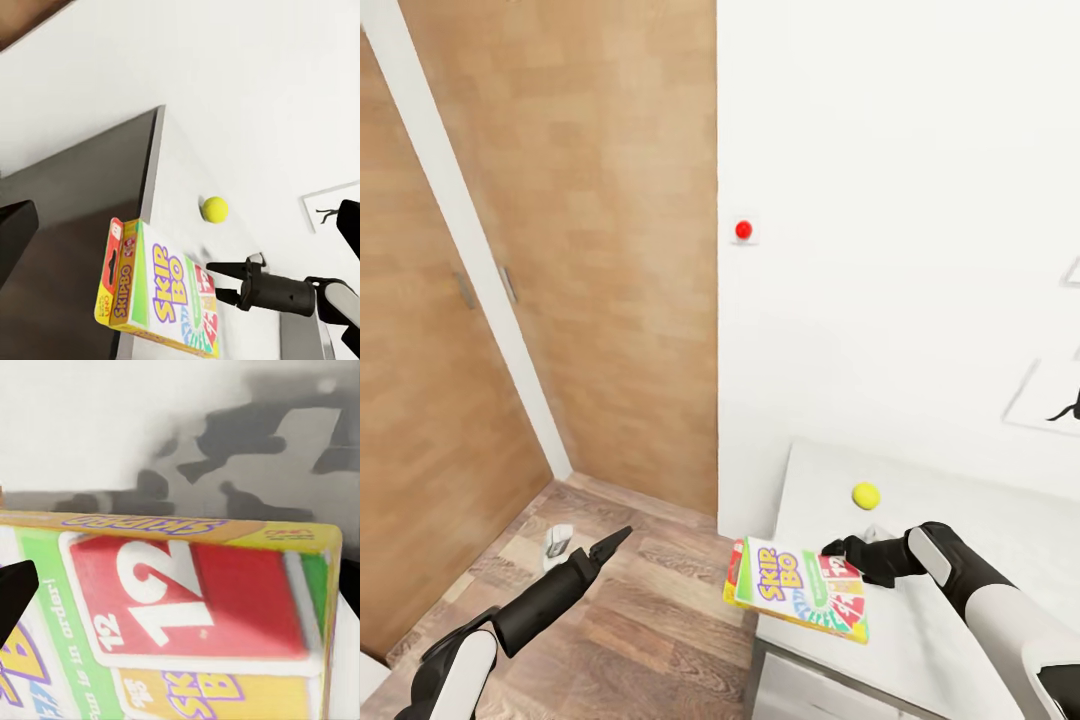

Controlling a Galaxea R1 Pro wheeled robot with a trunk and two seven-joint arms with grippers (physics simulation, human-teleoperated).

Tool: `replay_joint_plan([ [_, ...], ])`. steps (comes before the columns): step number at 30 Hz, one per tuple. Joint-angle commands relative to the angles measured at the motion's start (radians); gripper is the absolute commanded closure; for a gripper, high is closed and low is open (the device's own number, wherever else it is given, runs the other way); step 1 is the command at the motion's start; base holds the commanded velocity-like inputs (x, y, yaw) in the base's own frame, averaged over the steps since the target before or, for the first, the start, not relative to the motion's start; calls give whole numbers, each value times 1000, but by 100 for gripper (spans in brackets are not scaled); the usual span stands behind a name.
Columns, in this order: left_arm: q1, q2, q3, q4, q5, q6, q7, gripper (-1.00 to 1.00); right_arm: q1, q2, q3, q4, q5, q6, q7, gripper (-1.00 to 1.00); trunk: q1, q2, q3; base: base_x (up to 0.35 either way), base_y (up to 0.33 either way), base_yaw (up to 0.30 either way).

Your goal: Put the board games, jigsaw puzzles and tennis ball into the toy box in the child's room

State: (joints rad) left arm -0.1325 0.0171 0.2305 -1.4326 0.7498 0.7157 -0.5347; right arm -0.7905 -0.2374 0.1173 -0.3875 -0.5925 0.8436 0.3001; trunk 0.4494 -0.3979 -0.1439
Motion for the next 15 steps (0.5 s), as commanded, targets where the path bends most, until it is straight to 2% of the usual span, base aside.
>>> replay_joint_plan([
  [1, -1, 0, 1, 0, 3, 7, -1, -100, -1, -1, 4, -1, 7, 1, 8, -100, 1, -2, -2, 0, 0, 90],
  [15, -1, 0, 1, 0, 3, 7, -1, -100, -1, -4, 2, -1, 6, 1, 8, -100, 1, -2, -2, 0, 0, 28],
])
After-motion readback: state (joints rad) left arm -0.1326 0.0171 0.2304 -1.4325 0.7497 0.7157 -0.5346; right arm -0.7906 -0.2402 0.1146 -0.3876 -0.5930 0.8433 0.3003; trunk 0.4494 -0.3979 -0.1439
